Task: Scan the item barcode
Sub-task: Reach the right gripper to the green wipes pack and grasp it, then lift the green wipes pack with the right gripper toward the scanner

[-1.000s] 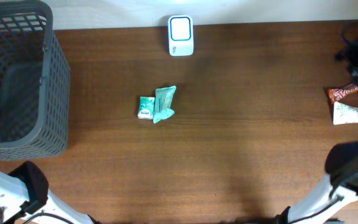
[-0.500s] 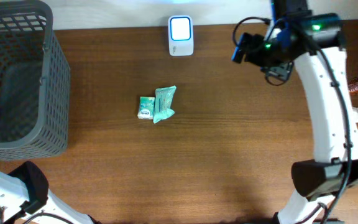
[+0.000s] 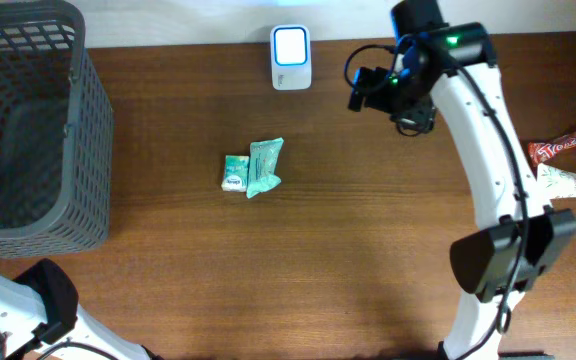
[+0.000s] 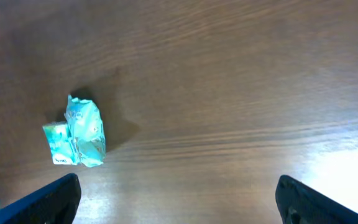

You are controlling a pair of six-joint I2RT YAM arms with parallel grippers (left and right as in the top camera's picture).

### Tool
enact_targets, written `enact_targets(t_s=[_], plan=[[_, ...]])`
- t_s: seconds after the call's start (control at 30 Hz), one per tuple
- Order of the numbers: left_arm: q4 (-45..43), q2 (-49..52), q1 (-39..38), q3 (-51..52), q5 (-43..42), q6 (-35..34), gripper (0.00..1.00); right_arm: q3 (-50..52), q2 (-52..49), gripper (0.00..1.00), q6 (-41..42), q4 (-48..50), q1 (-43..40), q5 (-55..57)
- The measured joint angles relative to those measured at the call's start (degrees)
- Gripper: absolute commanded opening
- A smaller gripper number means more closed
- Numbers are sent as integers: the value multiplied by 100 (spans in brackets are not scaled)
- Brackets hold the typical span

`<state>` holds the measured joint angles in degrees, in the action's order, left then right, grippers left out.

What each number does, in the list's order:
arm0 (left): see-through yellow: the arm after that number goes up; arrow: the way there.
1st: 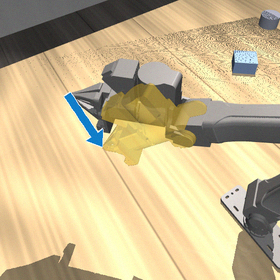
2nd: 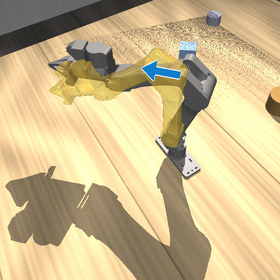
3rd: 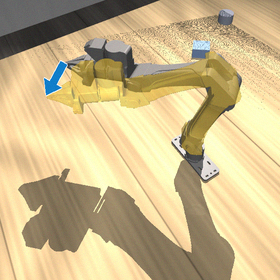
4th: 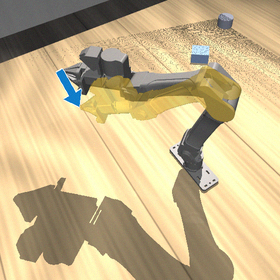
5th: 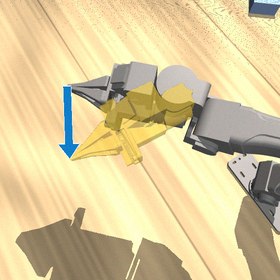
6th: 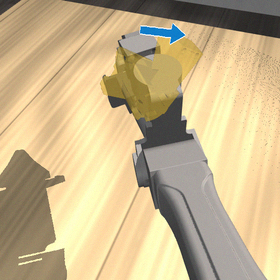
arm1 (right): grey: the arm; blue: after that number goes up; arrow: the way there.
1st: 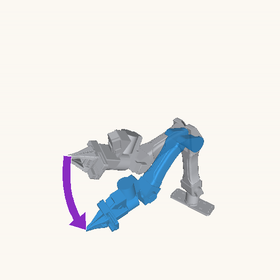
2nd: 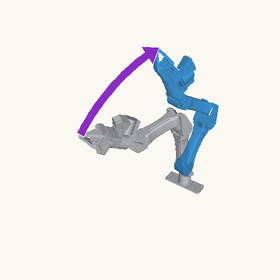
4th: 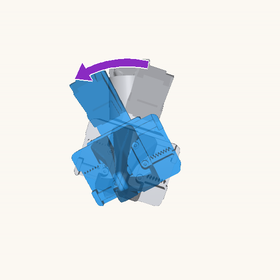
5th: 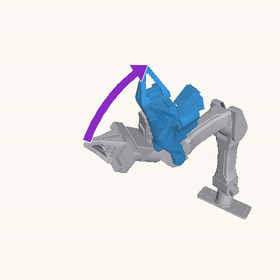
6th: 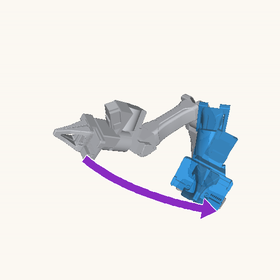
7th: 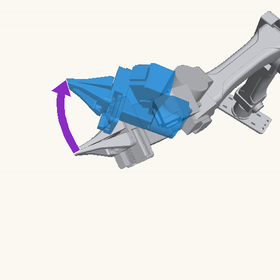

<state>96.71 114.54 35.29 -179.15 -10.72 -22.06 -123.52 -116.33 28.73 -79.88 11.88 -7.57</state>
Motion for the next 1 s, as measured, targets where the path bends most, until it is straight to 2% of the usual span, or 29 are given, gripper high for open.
enact_targets(t_s=[0.33, 0.53, 0.67, 0.83, 0.87, 1.0], plan=[[-2, 0, -2, 0, 0, 2, 99, 13, -1193, 99, 7, 1384, 1397, -249], [-2, 0, 0, 0, 0, 0, 99, 17, -1827, 99, 352, 1620, 1628, -723], [0, 0, 0, 0, 0, 0, 99, 22, -2275, 88, 223, 1694, 1628, -1364], [-2, 0, 0, 0, 0, 2, 99, 39, -2356, 66, 57, 1718, 1628, -1556], [0, 0, 0, 0, 0, 0, 99, 79, -2356, 60, 76, 1784, 1628, -1598], [-2, 0, 0, 0, 0, 0, 99, 625, -2374, 47, 59, 2363, 1628, -1899]])
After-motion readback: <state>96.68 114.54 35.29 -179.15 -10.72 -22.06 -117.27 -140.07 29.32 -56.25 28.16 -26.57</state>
